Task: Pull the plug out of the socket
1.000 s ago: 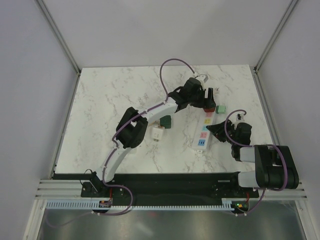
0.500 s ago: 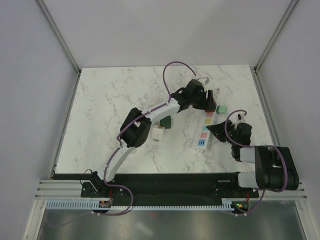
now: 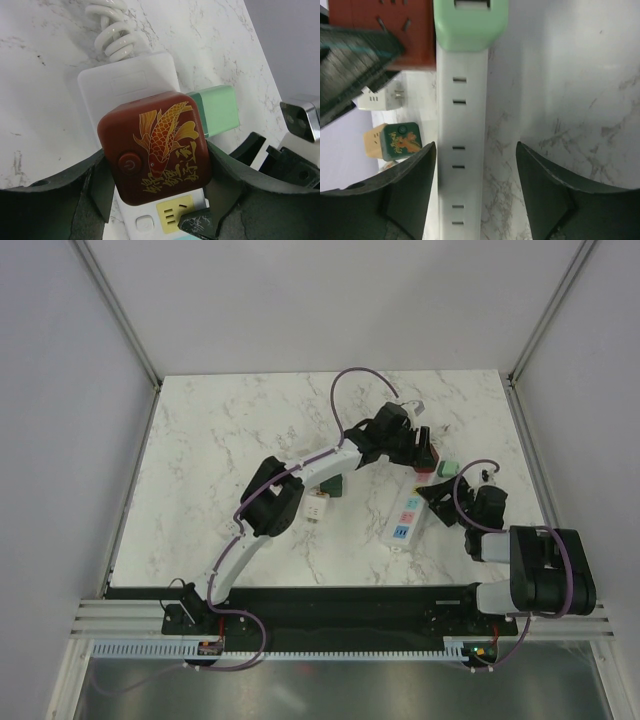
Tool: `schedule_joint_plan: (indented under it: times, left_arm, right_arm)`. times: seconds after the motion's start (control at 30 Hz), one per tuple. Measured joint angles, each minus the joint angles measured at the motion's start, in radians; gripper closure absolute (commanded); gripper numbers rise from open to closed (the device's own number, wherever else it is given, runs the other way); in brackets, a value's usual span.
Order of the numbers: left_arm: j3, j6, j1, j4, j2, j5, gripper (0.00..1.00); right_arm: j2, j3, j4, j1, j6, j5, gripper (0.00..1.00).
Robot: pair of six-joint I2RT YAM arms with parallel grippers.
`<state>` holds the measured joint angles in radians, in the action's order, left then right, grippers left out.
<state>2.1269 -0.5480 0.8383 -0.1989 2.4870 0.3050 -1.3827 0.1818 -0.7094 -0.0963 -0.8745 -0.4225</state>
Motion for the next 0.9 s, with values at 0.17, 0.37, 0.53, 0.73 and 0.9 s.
schedule_joint_plan:
  times: [0.17, 0.37, 0.53, 0.73, 0.9]
  left_arm:
    - [-0.003, 0.000, 0.008, 0.000, -0.001, 0.023, 0.98]
    - [-0.004, 0.000, 0.008, 0.000, -0.001, 0.038, 0.98]
    - [-0.042, -0.006, 0.010, 0.042, -0.013, 0.035, 0.98]
    - [-0.160, -0.066, 0.010, 0.184, -0.052, 0.009, 0.98]
    - [-0.325, -0.186, 0.002, 0.402, -0.095, -0.011, 0.98]
  right_arm:
    - [-0.033, 0.029, -0.014, -0.034, -0.043, 0.003, 0.29]
    - [-0.080, 0.084, -0.009, -0.037, -0.058, 0.016, 0.49]
    - [-0.087, 0.092, -0.032, -0.035, -0.042, 0.028, 0.70]
    - [-0.139, 0.090, -0.103, -0.037, -0.061, 0.010, 1.00]
    - [-0.172, 0.090, -0.152, -0.038, -0.069, -0.001, 1.00]
